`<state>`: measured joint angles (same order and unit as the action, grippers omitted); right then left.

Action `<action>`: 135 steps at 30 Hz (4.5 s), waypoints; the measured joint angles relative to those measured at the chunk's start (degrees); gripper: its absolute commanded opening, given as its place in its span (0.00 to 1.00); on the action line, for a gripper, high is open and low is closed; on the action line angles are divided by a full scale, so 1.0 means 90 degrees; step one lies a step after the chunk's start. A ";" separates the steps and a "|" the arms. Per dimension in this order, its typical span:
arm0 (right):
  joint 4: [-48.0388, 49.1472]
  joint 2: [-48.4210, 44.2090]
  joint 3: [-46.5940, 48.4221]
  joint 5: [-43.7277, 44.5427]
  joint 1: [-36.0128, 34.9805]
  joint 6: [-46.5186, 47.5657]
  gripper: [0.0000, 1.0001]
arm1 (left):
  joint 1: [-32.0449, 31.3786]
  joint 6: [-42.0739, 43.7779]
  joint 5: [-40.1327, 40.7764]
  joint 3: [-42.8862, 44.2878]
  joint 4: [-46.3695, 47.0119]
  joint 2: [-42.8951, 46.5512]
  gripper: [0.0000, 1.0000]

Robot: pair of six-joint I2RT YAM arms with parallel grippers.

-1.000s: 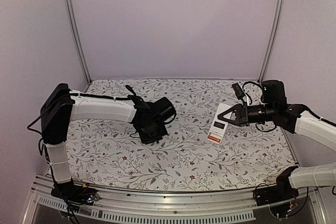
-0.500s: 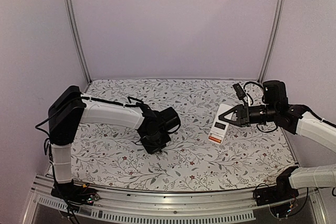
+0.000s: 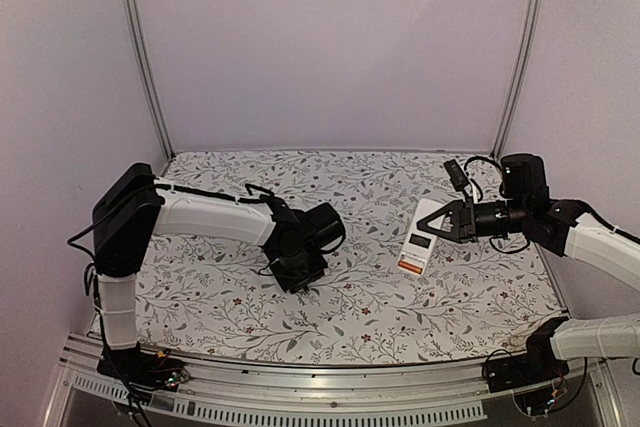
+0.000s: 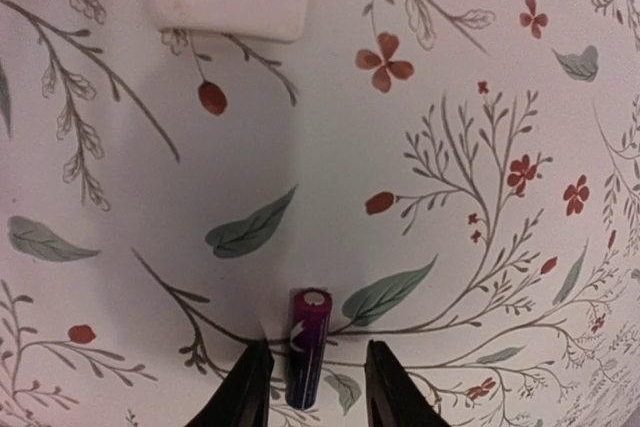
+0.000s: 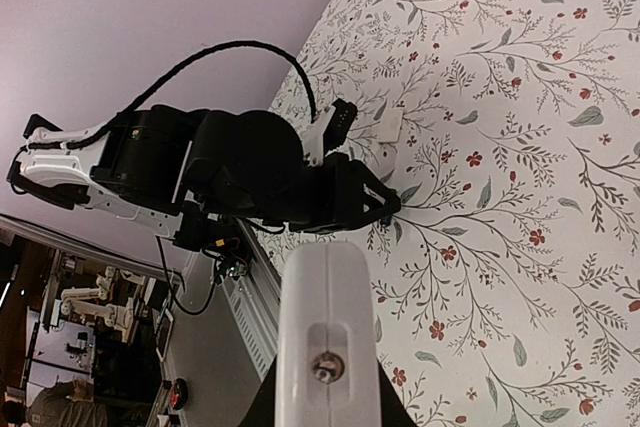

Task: Load the batteries into the remote control
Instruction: Place the battery at the center of the board, then pick up the battery from the center of the board, then place the battery in the battery compartment.

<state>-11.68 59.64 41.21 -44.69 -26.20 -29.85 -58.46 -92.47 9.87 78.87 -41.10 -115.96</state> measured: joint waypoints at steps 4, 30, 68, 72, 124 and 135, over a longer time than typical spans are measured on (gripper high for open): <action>-0.0017 -0.0002 0.0000 0.0000 0.0000 0.0015 0.00 | -0.0005 0.0403 0.0148 0.0058 -0.0017 0.0063 0.47; -0.0134 -0.0204 -0.0041 -0.0012 0.0015 0.0087 0.00 | 0.0775 1.3000 -0.1860 -0.1302 0.1056 0.2538 1.00; -0.0078 -0.0029 -0.0041 -0.0158 0.0044 0.0085 0.00 | 0.0646 1.6206 -0.1571 0.0177 -0.0257 -0.0121 0.28; -0.0080 -0.0029 -0.0041 -0.0163 0.0044 0.0085 0.00 | 0.0580 1.6094 -0.1554 0.0209 -0.0333 -0.0143 0.17; 0.1350 0.2302 0.0823 -0.1064 -0.1236 -0.1790 0.00 | -0.0954 1.2165 -0.3279 -0.1367 0.3854 0.2892 0.02; 0.1639 0.2339 0.0833 -0.1144 -0.1248 -0.2052 0.00 | -0.0991 1.2519 -0.3002 -0.1231 0.3823 0.2688 0.02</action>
<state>3.07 80.68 48.71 -54.98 -37.43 -48.31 -67.37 20.21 -17.15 67.79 -6.70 -91.77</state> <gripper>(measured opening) 0.144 0.075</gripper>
